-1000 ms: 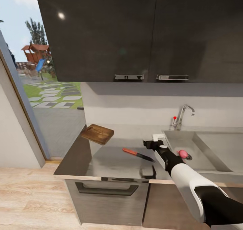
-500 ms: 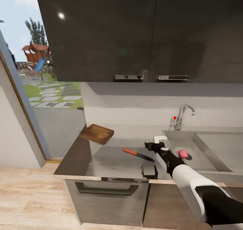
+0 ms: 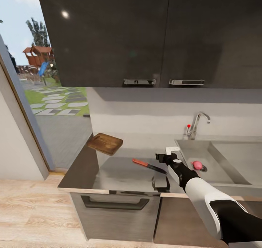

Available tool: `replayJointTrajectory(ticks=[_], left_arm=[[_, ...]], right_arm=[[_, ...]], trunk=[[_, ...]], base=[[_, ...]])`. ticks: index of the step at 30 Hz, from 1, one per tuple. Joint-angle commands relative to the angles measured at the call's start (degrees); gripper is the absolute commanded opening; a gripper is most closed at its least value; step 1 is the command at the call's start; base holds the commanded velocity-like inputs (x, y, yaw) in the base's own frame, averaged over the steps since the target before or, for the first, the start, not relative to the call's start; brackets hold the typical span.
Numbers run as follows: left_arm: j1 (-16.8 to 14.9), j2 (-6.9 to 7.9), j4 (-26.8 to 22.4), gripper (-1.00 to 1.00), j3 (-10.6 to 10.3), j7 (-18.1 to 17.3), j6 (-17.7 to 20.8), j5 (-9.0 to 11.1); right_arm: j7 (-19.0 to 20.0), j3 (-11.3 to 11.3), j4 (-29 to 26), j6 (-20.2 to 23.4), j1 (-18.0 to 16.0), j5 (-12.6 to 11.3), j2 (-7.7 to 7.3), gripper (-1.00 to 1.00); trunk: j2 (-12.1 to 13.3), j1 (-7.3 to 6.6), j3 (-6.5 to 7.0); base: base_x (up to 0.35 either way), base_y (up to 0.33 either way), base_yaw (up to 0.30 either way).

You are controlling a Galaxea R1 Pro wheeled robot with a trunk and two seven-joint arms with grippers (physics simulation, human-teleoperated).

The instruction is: In the kitchen, take the Vidalia onion out of the sink, dice it on the chopping board with the paring knife, put the diced onion into the bowl on the countertop, then place both the paring knife and the chopping board into the sink.

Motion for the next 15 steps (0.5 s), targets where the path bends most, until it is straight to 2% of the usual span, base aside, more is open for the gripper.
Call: replayJointTrajectory(ticks=[1, 15], left_arm=[[0.0, 0.00, -0.1, 1.00, 0.0, 0.0, -0.1, 0.1], [0.0, 0.00, 0.0, 1.00, 0.0, 0.0, -0.1, 0.1]], right_arm=[[-0.3, 0.3, -0.1, 0.2, 0.0, 0.0, -0.01, 1.00], [-0.3, 0.3, 0.0, 0.2, 0.0, 0.0, 0.12, 1.00]], trunk=[[-0.1, 0.04, -0.20], [-0.1, 0.04, -1.44]], base=[[0.000, 0.000, 0.000], [0.000, 0.000, 0.000]])
